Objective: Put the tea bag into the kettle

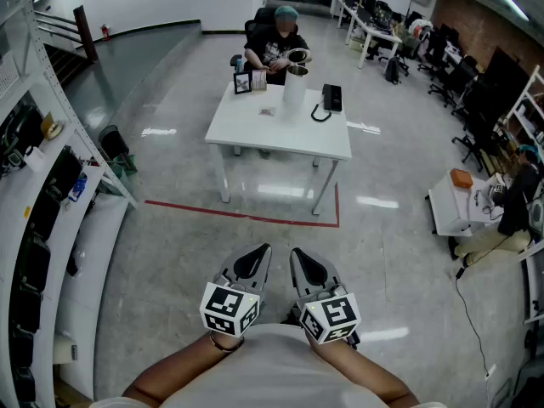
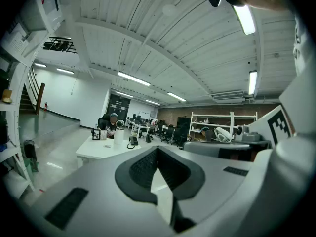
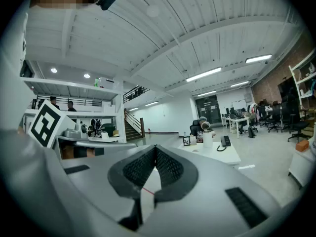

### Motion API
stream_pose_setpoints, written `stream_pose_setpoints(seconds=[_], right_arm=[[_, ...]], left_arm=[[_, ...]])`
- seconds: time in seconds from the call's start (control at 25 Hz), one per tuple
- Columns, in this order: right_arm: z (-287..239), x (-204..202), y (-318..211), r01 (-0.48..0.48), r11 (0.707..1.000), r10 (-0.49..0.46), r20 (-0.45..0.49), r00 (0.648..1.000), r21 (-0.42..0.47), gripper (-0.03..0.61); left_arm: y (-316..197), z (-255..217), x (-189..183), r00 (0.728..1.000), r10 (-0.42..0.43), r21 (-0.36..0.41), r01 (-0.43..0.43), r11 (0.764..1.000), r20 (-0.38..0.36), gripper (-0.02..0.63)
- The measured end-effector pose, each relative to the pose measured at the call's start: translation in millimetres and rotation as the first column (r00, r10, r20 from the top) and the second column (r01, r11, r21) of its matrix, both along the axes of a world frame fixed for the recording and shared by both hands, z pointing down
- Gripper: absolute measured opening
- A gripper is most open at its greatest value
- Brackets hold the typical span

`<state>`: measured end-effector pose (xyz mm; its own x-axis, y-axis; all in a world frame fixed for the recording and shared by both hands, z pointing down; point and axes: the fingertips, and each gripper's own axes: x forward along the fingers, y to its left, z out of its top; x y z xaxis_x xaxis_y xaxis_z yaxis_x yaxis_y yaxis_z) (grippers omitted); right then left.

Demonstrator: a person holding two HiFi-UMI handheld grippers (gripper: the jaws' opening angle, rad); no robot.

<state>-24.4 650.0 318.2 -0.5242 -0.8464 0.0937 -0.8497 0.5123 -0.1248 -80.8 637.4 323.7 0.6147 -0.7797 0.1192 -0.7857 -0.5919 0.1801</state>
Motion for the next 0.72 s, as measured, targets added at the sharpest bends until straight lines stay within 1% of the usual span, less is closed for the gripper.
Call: stream_pose_setpoints(seconds=[0.36,0.6,0.72], right_arm=[[4.9,20.7,-18.5,0.013,1.0,-0.013,-0.008,1.0,-0.01,0.011],[7.1,51.7,-51.1,0.044,0.999,-0.044,0.002,0.999,-0.016,0.011],[2.6,67.7,-73.1,0.073,0.997,-0.073,-0.001,0.997,-0.011,0.011]], left_arm=[[-19.8,3.4,17.4,1.0,-0.014,-0.013,0.014,1.0,-0.007,0.008],[-54.2,7.0,49.0,1.0,-0.028,-0.026,0.028,0.999,-0.012,0.009],[-76.2,3.1,67.7,0.999,-0.034,-0.015,0.034,0.999,-0.018,0.009]])
